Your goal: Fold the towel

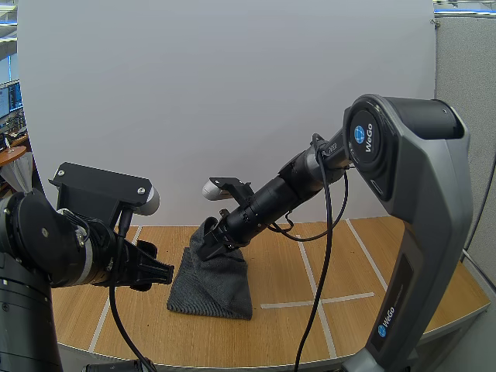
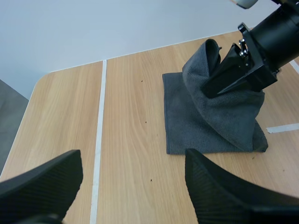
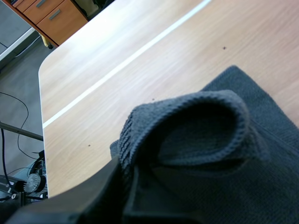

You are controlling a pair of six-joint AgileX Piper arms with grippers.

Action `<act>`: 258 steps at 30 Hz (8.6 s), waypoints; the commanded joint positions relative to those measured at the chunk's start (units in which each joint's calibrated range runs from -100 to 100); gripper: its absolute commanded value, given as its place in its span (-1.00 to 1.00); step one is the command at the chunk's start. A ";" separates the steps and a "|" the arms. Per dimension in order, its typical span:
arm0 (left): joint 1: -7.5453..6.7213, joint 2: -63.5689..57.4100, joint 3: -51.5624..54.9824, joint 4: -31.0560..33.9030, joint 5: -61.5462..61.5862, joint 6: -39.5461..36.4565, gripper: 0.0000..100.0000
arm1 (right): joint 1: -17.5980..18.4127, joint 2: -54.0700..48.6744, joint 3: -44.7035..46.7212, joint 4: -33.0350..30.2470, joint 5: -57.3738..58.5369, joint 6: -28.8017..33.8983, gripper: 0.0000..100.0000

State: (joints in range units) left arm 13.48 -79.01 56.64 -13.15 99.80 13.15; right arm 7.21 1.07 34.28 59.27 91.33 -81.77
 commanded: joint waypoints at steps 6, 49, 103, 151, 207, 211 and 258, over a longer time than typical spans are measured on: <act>0.08 -0.32 -0.21 0.37 0.20 0.10 1.00 | 0.05 2.38 0.28 2.50 0.01 0.46 1.00; 17.88 55.79 -0.21 -27.18 -13.12 43.46 1.00 | -15.82 -46.53 11.42 -15.57 8.67 14.58 -1.00; 13.60 102.52 -14.15 -48.05 -0.38 48.06 1.00 | -9.97 -65.02 11.68 -27.00 8.67 24.76 -1.00; 4.20 92.30 -16.82 -47.45 0.20 41.21 -1.00 | -9.97 -65.02 11.68 -27.44 8.67 24.76 -1.00; -0.14 102.38 -25.24 -46.19 -3.90 36.56 -1.00 | -9.97 -39.89 18.00 -12.12 8.67 13.79 -1.00; -0.14 102.38 -25.24 -46.31 -4.95 36.56 -1.00 | -9.08 -31.93 17.75 -10.72 8.67 10.98 -1.00; -0.14 102.49 -25.10 -45.74 -7.81 35.47 -1.00 | -0.14 8.00 4.14 -20.06 -33.39 7.75 -1.00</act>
State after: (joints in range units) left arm 13.48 23.65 31.86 -58.91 93.91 48.78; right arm 9.11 8.86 38.37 46.46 54.46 -75.77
